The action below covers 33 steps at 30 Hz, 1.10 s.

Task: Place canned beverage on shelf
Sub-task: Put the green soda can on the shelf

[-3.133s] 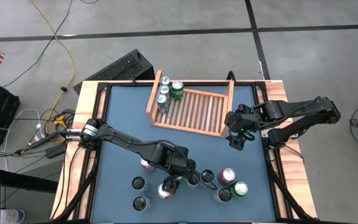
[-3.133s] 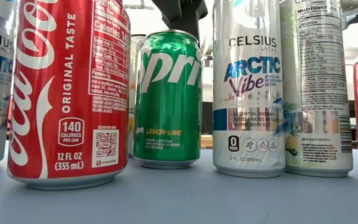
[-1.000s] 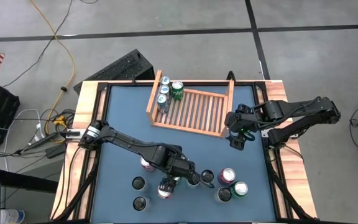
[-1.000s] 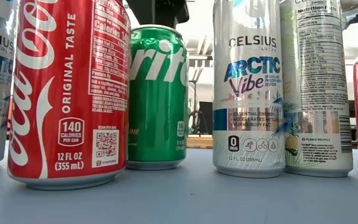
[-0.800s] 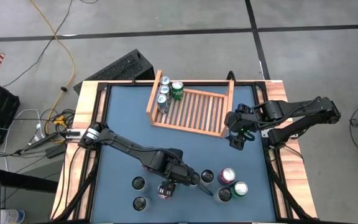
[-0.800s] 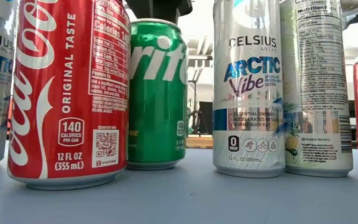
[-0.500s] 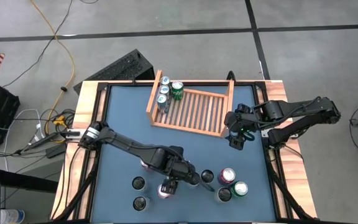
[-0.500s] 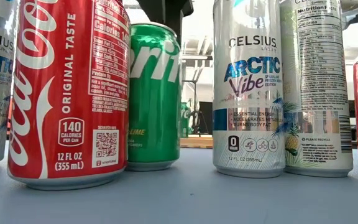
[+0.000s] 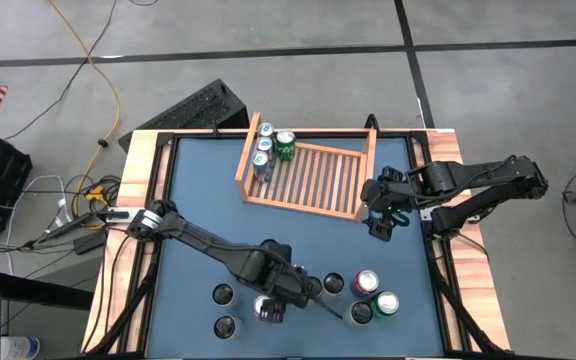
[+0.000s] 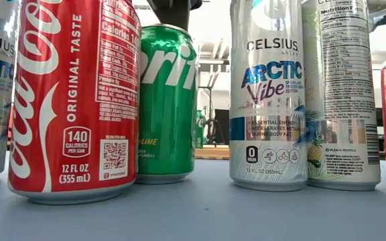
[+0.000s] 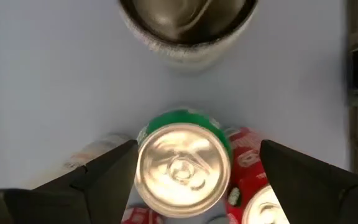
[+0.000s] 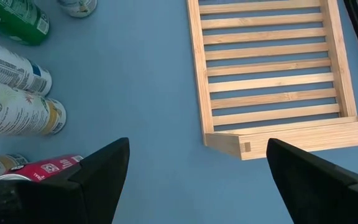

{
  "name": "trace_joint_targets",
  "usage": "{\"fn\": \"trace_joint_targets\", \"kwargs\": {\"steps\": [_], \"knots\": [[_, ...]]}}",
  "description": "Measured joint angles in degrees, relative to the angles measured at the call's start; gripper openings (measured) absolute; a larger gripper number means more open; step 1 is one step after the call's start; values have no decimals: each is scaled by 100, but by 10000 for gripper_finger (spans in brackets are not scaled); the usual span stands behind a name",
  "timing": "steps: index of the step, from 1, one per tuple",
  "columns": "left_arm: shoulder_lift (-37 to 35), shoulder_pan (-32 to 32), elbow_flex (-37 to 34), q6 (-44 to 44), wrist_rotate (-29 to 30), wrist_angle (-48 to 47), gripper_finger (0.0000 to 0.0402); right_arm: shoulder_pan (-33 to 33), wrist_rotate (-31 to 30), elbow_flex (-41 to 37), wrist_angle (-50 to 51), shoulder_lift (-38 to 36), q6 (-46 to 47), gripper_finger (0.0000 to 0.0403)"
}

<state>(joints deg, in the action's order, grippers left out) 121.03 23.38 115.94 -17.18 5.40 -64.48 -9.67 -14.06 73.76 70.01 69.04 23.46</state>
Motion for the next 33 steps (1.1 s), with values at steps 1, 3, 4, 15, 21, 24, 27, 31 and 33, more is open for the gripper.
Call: {"fn": "trace_joint_targets", "kwargs": {"steps": [1, 3, 4, 15, 21, 24, 27, 31, 33], "knots": [[0, -9, 4, 17, 7, 16, 323, 0, 0, 0, -4, 1, -2, 366], [0, -13, 7, 43, 49, -31, 323, 0, 0, 0, -12, 0, -7, 366], [0, -15, 5, 45, 112, -36, 323, 0, -2, 0, -23, 0, -9, 366], [3, 23, -86, 36, 255, -126, 323, 0, -1, 0, -21, 0, -15, 366], [74, 26, -87, 2, 248, -118, 323, 0, -2, 0, -25, 0, -34, 366], [101, 28, -87, 12, 240, -102, 323, 0, -2, 0, -33, 1, -104, 366], [109, 28, -87, 5, 262, -126, 323, 0, -4, 0, -38, 0, -105, 366], [109, 28, -87, -67, 237, -228, 319, 0, -4, 0, -36, 0, -105, 366], [109, 29, -158, -99, 234, -117, 315, 0, -4, 0, -36, 0, -105, 366]]}}
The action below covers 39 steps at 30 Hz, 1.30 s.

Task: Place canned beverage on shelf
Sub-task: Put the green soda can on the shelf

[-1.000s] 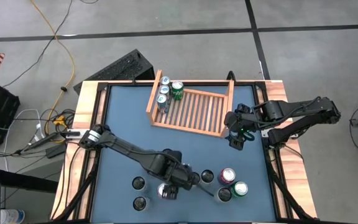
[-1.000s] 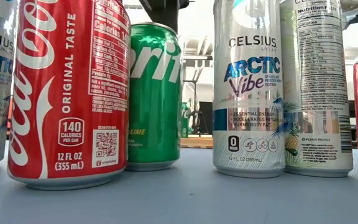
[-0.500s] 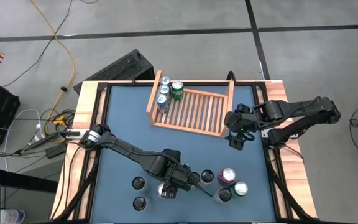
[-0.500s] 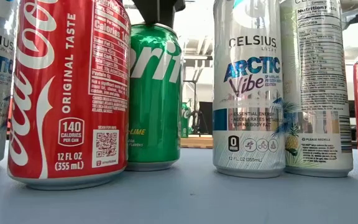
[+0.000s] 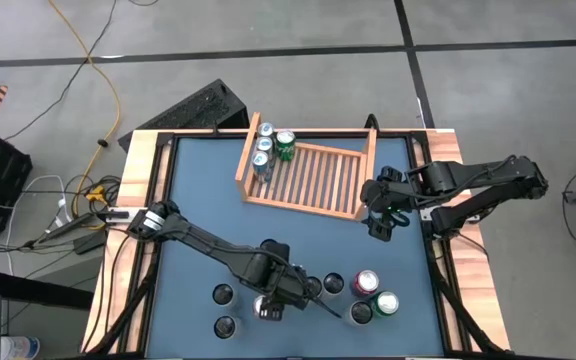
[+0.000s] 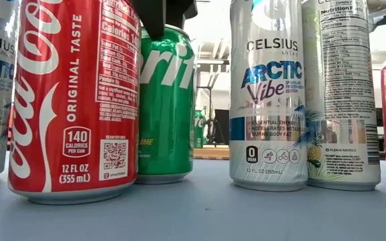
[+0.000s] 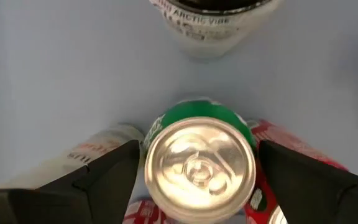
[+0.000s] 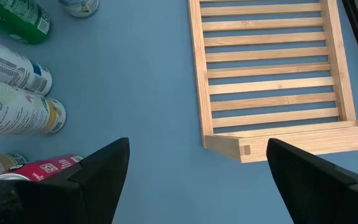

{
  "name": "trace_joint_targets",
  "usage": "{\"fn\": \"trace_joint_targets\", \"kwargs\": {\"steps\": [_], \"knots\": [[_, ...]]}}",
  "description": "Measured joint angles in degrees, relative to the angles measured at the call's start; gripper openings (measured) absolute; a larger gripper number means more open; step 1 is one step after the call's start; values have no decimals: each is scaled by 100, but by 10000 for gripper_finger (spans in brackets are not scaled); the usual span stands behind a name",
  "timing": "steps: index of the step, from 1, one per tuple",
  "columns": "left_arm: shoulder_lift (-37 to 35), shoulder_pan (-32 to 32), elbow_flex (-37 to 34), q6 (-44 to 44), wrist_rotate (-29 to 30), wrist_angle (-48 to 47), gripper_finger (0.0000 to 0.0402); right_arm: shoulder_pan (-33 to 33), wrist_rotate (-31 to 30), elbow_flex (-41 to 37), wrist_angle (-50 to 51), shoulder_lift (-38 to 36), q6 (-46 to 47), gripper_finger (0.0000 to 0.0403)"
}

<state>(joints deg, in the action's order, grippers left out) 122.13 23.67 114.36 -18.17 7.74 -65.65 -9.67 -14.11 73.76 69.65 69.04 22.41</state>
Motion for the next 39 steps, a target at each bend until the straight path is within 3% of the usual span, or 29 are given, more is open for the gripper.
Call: {"fn": "trace_joint_targets", "kwargs": {"steps": [5, 10, 16, 39], "knots": [[-17, -66, -198, -141, -465, 82, 308, 0, -2, 0, 0, 0, -1, 366], [-17, -87, -202, -55, -458, 98, 305, 0, -7, 0, 0, 0, -2, 366], [-17, -141, -198, -49, -558, 114, 259, 0, -7, 0, 0, 1, 1, 366], [22, -471, 833, 152, -421, -358, 235, 0, -11, 0, 35, 0, -95, 366]]}}
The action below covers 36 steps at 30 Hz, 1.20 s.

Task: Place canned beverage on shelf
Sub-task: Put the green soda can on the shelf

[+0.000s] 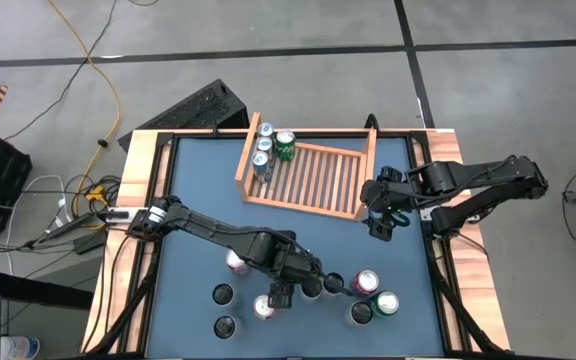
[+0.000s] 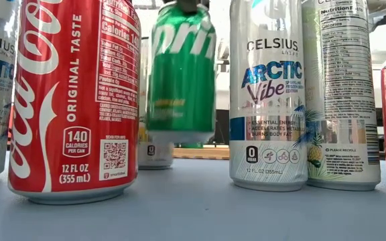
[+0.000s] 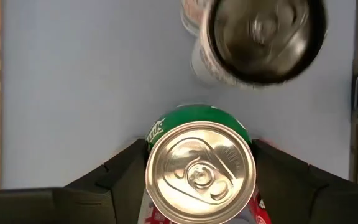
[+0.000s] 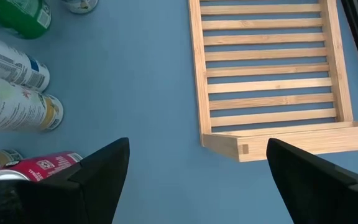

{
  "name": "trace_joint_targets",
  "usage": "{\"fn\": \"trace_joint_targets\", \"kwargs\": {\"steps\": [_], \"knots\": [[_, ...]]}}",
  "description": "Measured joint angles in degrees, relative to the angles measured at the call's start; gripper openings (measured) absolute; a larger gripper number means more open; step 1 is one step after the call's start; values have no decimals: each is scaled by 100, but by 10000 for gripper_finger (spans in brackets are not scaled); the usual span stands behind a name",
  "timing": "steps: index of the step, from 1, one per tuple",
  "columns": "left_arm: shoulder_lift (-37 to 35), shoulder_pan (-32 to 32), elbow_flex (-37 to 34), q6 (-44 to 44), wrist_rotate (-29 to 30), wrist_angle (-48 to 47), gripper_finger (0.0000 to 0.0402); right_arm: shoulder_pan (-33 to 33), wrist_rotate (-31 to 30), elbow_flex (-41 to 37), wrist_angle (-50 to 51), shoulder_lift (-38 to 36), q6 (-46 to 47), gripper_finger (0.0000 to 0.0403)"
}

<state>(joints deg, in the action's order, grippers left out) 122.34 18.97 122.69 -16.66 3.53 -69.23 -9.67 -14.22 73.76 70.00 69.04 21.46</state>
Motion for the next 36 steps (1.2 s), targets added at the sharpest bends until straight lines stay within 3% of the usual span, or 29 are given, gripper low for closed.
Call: {"fn": "trace_joint_targets", "kwargs": {"steps": [9, 16, 25, 36], "knots": [[-21, -289, 497, 283, 64, -83, 235, 0, 1, 0, -5, 1, -189, 366], [-22, -702, 554, 975, 78, -120, 235, 53, 2, 0, -12, 0, -294, 366], [-22, -1536, 554, 2451, 11, -318, 235, 342, 0, 0, -11, 0, -356, 366], [-22, -2933, 554, 4266, -726, -348, 248, 892, 0, 0, -19, 0, -445, 366]]}}
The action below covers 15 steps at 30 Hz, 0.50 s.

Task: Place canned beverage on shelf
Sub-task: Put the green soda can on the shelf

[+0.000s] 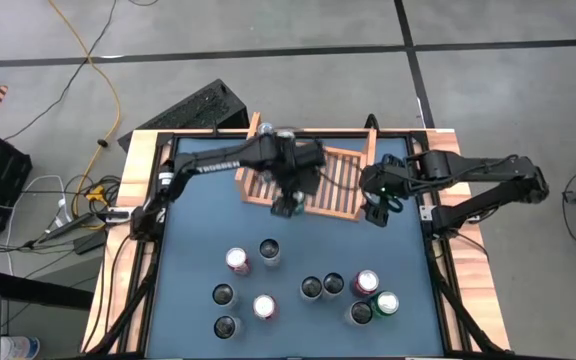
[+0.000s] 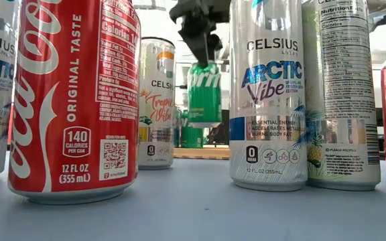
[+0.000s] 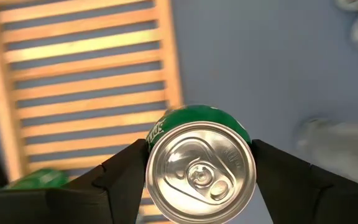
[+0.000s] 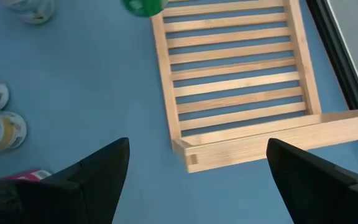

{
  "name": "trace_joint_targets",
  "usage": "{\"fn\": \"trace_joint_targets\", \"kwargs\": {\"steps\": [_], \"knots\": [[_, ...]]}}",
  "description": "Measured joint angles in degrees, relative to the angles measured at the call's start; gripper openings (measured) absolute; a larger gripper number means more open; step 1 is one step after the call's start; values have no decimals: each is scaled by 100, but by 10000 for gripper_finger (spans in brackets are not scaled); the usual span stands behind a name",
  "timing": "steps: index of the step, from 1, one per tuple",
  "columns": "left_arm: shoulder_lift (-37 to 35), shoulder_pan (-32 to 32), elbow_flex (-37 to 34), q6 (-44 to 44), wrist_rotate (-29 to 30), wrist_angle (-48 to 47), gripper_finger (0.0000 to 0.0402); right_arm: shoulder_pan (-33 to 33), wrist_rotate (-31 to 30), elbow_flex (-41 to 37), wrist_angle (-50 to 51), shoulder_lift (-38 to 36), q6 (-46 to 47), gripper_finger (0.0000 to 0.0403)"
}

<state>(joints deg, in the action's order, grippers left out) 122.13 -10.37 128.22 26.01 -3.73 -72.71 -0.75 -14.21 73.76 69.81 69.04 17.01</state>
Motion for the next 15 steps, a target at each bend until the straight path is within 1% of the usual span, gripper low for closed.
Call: {"fn": "trace_joint_targets", "kwargs": {"steps": [4, 8, 15], "knots": [[0, -482, 0, 503, -14, 41, 244, 241, 2, 0, 5, 0, -17, 366], [0, -972, 0, 699, -293, 350, 244, 481, 1, 0, -2, 0, -16, 366], [-2, -1516, 0, 1106, -323, 495, 244, 814, 0, 0, -99, 0, -15, 366]]}}
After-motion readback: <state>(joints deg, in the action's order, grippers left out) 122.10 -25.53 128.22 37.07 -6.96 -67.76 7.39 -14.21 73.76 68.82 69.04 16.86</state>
